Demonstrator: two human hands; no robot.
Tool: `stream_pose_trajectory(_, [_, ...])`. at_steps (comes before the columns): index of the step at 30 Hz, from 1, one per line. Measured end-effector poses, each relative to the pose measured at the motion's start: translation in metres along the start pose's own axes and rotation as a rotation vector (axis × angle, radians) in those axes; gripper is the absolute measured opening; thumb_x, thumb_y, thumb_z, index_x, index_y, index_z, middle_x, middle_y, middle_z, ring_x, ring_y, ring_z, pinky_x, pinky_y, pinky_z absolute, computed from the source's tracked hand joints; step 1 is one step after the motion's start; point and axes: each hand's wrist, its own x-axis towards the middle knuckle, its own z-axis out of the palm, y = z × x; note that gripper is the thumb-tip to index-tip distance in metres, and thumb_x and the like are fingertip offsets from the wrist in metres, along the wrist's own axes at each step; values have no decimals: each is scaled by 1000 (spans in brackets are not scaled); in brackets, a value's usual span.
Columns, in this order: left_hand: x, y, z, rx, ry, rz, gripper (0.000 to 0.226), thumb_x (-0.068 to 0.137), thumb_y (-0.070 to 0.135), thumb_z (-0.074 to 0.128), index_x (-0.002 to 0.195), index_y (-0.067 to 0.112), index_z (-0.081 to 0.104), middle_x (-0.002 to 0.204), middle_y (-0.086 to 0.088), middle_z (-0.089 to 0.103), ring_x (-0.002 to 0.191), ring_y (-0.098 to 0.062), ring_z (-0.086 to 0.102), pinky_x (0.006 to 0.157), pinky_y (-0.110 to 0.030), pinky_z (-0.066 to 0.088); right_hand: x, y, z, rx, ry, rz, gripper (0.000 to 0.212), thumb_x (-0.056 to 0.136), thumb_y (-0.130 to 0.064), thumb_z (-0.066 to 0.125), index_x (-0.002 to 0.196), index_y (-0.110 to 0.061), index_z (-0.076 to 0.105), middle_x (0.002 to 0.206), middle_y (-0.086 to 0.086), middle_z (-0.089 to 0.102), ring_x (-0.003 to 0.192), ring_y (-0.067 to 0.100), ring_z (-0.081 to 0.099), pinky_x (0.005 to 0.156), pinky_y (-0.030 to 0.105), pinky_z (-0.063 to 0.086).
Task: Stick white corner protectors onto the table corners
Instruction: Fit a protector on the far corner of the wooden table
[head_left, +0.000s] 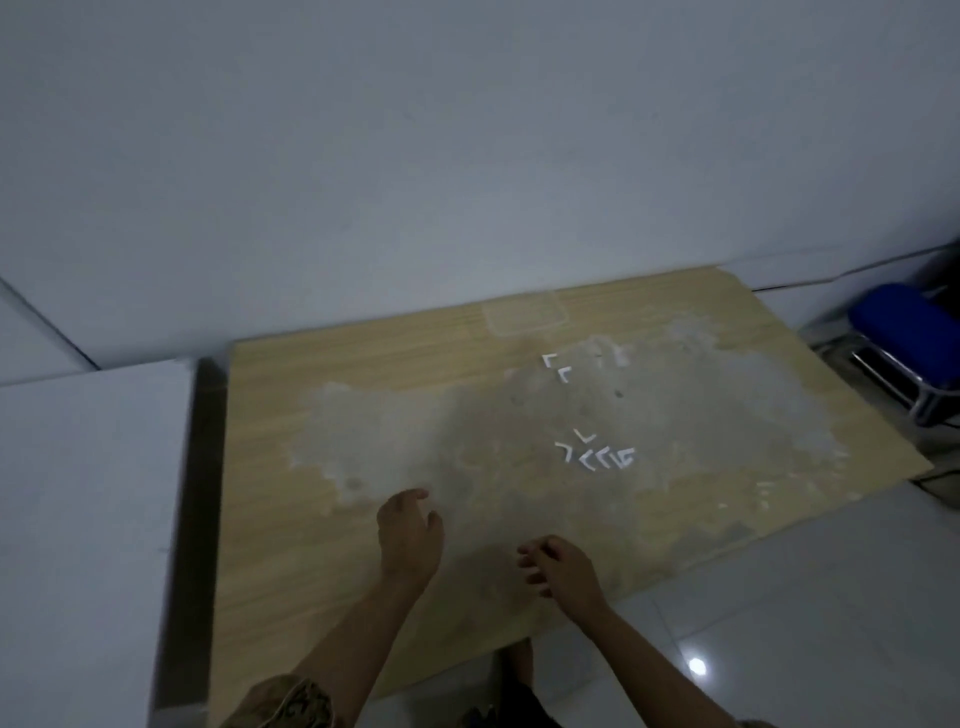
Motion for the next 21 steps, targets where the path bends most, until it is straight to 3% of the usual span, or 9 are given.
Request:
stream_pose_trajectory(2, [9,12,19,81,27,69,38,84,20,57,118,4,59,124,-20,56,121,-40,45,102,-44,38,23,-5,-21,-71,36,-75,15,95,-11,55,90,-7,69,80,3,70,63,6,62,52,12,46])
stream_pose_trajectory(5, [30,31,44,182,-1,107,55,78,37,41,117,2,60,124,-27,56,113,-47,53,91,-53,48,63,-15,-48,-194,40,-173,12,89,-10,62,85,-17,70,79,-3,72,68,5,65,66,26,54])
stream_pose_trajectory(8, [55,53,68,261,-37,68,59,78,39,40,122,5,58,130,-27,54,114,-46,54,87,-54,50,109,-32,-72,-294,88,-230,9,85,-14,66,82,-22,68,76,-9,68,69,3,63,68,21,50])
stream_pose_trajectory(11, [75,59,88,381,-20,67,65,83,44,38,137,10,48,144,-22,42,130,-41,41,100,-55,36,156,-57,-92,-358,180,-286,2,84,-17,69,83,-18,67,73,-6,66,69,7,62,65,19,45])
stream_pose_trajectory(15, [87,53,108,463,-19,75,66,91,50,31,145,12,37,154,-17,28,143,-36,19,111,-60,13,221,-85,-115,-486,253,-263,17,84,-23,65,99,-16,68,93,1,70,85,21,65,73,31,49])
stream_pose_trajectory(21, [92,49,119,511,-25,51,70,94,56,15,150,15,22,158,-14,17,145,-37,12,111,-67,7,285,-103,-117,-612,245,-213,33,81,-40,60,105,-18,64,103,3,63,95,25,59,80,41,54])
